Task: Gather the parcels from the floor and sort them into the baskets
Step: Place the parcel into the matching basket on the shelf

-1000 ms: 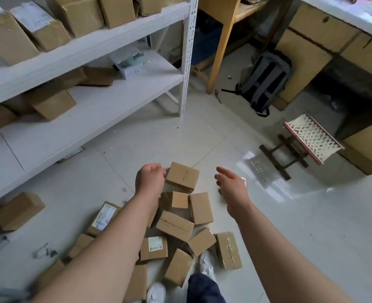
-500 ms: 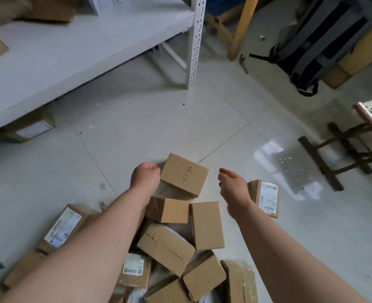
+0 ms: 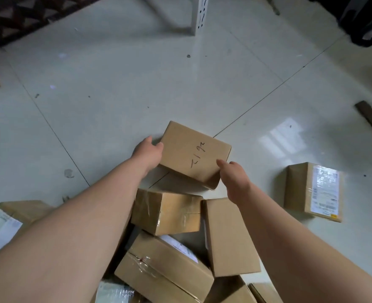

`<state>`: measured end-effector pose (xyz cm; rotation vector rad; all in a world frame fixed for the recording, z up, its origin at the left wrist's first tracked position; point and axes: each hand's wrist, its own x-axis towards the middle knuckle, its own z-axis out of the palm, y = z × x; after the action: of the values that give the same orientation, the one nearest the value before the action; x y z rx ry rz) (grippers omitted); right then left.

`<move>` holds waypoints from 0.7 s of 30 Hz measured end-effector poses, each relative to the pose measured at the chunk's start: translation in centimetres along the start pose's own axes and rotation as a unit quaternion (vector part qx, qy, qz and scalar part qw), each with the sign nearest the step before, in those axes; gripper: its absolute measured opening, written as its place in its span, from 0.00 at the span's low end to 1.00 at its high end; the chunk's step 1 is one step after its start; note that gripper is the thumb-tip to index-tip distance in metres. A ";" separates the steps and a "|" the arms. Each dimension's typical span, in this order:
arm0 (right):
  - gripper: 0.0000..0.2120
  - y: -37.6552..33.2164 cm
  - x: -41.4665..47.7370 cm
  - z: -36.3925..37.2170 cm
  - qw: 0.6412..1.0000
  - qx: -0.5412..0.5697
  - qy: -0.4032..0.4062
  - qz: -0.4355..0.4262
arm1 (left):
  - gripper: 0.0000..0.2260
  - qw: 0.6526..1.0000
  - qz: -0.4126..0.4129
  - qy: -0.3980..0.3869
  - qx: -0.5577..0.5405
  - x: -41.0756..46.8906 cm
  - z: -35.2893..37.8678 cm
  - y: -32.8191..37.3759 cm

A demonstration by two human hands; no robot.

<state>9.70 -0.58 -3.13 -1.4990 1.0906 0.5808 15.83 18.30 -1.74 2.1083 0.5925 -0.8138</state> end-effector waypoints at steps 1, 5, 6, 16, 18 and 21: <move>0.15 0.2 0.6 0.3 1.000 0.001 -0.006 0.001 | 0.23 1.000 0.000 -0.010 -0.002 0.5 0.3 -0.3; 0.15 0.2 1.1 0.9 1.000 0.008 -0.019 -0.016 | 0.17 0.999 0.003 -0.034 -0.024 0.8 0.5 -0.5; 0.15 0.0 0.8 0.9 1.000 0.009 -0.017 -0.025 | 0.17 0.999 0.004 -0.031 -0.029 0.6 0.1 -0.2; 0.15 -6.0 -10.9 1.2 0.995 0.001 -0.022 -0.096 | 0.04 0.997 0.009 0.028 -0.067 -9.0 -9.3 2.7; 0.16 -7.8 -14.6 1.3 0.994 -0.006 -0.031 -0.109 | 0.11 0.996 0.014 0.038 -0.082 -12.0 -11.8 3.4; 0.14 -10.6 -20.8 0.9 0.991 -0.017 -0.043 -0.129 | 0.15 0.995 0.003 0.052 -0.089 -16.9 -15.8 4.5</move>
<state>9.82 6.10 19.30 -1.5978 0.8081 0.4804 12.61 26.04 20.29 1.9960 0.6873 -0.6266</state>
